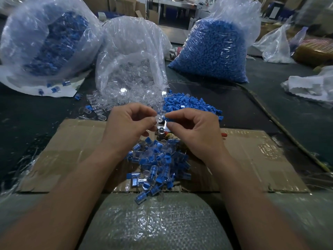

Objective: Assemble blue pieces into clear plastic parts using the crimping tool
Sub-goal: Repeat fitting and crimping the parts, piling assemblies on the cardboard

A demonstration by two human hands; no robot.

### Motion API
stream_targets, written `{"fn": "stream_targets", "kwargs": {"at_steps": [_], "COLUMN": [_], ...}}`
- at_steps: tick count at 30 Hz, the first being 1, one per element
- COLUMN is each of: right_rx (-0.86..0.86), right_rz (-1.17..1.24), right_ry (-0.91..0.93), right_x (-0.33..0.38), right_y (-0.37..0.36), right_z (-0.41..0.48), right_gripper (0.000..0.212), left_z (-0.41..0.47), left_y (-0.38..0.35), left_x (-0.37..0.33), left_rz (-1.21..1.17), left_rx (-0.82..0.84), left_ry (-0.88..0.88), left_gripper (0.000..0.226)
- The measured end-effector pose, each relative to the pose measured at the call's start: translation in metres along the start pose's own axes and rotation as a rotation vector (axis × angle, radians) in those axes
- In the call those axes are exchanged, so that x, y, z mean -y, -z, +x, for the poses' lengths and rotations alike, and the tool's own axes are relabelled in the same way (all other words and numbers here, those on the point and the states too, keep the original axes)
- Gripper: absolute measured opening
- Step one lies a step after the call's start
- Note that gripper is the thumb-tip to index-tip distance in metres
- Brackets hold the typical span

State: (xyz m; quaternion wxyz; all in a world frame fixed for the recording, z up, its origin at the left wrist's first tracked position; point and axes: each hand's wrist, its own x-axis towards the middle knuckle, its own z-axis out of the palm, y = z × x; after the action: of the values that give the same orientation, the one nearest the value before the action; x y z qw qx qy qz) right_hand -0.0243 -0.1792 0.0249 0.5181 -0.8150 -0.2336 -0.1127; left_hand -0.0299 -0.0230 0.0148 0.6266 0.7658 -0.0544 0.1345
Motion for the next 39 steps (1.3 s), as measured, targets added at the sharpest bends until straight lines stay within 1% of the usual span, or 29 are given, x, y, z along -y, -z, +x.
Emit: {"fn": "stream_targets", "kwargs": {"at_steps": [4, 6, 9, 11, 15, 17, 18, 19, 23, 25, 28, 31, 33, 37, 39], "right_rx": [0.035, 0.034, 0.019, 0.032, 0.059, 0.035, 0.018, 0.010, 0.065, 0.075, 0.079, 0.105, 0.103, 0.058, 0.037], "right_rz": [-0.082, -0.080, -0.066, -0.044, -0.062, -0.096, -0.112, -0.105, 0.092, 0.088, 0.076, 0.073, 0.046, 0.023, 0.014], "right_ry": [0.009, -0.007, -0.008, -0.011, 0.017, 0.062, 0.083, 0.089, 0.044, 0.072, 0.104, 0.113, 0.144, 0.176, 0.182], "right_x": [-0.0005, -0.0007, -0.0008, -0.0001, 0.0010, 0.0020, 0.0025, 0.0026, 0.0025, 0.0013, 0.0002, -0.0012, -0.0029, -0.0057, -0.0062], "right_y": [-0.0038, -0.0033, -0.0026, -0.0031, -0.0032, -0.0022, -0.0019, -0.0016, -0.0001, 0.0000, -0.0011, -0.0012, -0.0006, 0.0009, 0.0017], "right_z": [-0.0004, -0.0007, -0.0017, -0.0022, -0.0020, -0.0013, -0.0011, -0.0012, -0.0023, -0.0023, -0.0020, -0.0018, -0.0011, -0.0007, -0.0012], "right_gripper": [0.018, 0.017, 0.026, 0.027, 0.020, 0.013, 0.014, 0.016, 0.025, 0.025, 0.026, 0.031, 0.032, 0.031, 0.030], "left_z": [-0.0015, -0.0028, -0.0038, -0.0040, -0.0028, -0.0022, -0.0021, -0.0019, -0.0011, -0.0013, -0.0008, 0.0011, 0.0017, 0.0016, 0.0020], "left_y": [-0.0010, -0.0018, -0.0024, -0.0027, -0.0019, -0.0008, -0.0005, -0.0001, 0.0018, 0.0026, 0.0037, 0.0038, 0.0031, 0.0035, 0.0050], "left_x": [-0.0024, -0.0033, -0.0039, -0.0040, -0.0033, -0.0034, -0.0035, -0.0037, -0.0030, -0.0025, -0.0028, -0.0021, -0.0019, -0.0020, -0.0016], "left_rz": [-0.024, -0.013, -0.003, 0.004, -0.008, -0.064, -0.100, -0.137, -0.256, -0.284, -0.262, -0.229, -0.230, -0.306, -0.348], "left_rx": [0.044, 0.066, 0.082, 0.094, 0.113, 0.116, 0.117, 0.120, 0.143, 0.170, 0.192, 0.171, 0.173, 0.243, 0.266], "left_ry": [-0.017, -0.032, -0.039, -0.039, -0.027, -0.004, 0.008, 0.023, 0.090, 0.121, 0.146, 0.157, 0.163, 0.185, 0.198], "left_gripper": [0.019, 0.019, 0.020, 0.021, 0.019, 0.017, 0.017, 0.017, 0.016, 0.007, 0.007, 0.024, 0.027, 0.005, 0.008]}}
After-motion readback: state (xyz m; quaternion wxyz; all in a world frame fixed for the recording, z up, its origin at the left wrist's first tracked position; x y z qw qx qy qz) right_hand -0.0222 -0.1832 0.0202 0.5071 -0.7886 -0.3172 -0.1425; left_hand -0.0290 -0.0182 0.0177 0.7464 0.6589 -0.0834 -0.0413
